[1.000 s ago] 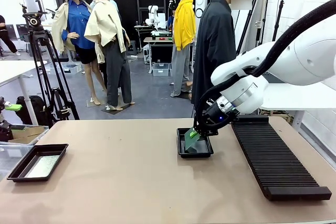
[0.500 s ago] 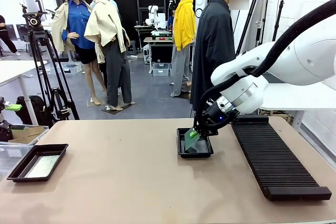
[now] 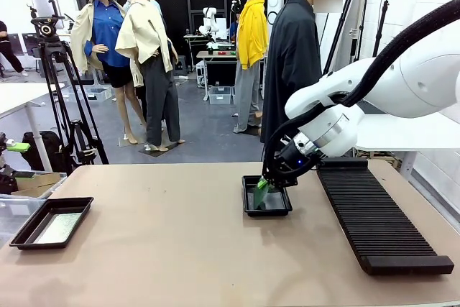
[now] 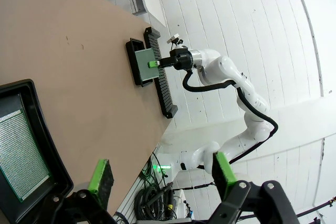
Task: Inspect and transfer BCBs to ESD trays.
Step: Pick up the Blank PCB from the PCB Rack and place it in the right ESD tray.
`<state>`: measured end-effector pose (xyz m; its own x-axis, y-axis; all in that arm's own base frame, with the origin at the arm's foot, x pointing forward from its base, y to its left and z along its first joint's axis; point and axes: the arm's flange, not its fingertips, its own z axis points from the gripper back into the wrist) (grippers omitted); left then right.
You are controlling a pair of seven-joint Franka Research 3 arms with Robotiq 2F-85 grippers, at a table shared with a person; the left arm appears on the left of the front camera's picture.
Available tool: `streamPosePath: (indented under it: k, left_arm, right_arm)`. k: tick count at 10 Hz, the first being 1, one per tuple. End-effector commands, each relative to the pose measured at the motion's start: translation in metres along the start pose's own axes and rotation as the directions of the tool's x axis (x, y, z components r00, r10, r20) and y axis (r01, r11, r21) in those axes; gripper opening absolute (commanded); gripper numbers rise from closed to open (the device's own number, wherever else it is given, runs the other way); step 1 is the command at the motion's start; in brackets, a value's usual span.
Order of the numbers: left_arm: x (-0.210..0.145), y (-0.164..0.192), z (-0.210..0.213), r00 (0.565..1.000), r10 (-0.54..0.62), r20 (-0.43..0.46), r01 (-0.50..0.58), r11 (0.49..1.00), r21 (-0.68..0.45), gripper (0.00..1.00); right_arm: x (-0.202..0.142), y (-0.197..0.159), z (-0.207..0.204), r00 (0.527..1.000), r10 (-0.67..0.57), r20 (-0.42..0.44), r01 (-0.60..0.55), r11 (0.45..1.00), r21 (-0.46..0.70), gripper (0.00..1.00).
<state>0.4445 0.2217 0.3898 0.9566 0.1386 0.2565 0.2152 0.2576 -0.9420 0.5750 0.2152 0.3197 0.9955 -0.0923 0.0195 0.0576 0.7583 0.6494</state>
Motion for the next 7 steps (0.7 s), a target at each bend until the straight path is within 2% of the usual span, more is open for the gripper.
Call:
streamPosePath:
  k: [1,3,4,7]
  left_arm:
    - [-0.001,-0.002,0.002,1.000,-0.003,-0.009,0.003,1.000,0.015,1.00]
    - [-0.001,-0.002,0.002,1.000,-0.003,-0.009,0.003,1.000,0.015,1.00]
    - [-0.001,-0.002,0.002,1.000,-0.003,-0.009,0.003,1.000,0.015,1.00]
    - [-0.001,-0.002,0.002,1.000,-0.003,-0.009,0.003,1.000,0.015,1.00]
  right_arm:
    - [-0.001,0.011,-0.003,1.000,-0.014,0.016,0.015,0.998,-0.059,0.56]
    - [-0.004,0.019,0.000,1.000,-0.012,-0.008,0.011,0.994,-0.106,0.95]
    - [-0.004,0.023,0.003,1.000,-0.018,-0.014,0.016,0.992,-0.128,1.00]
    - [-0.004,0.042,0.019,0.999,-0.025,-0.029,0.019,0.980,-0.200,1.00]
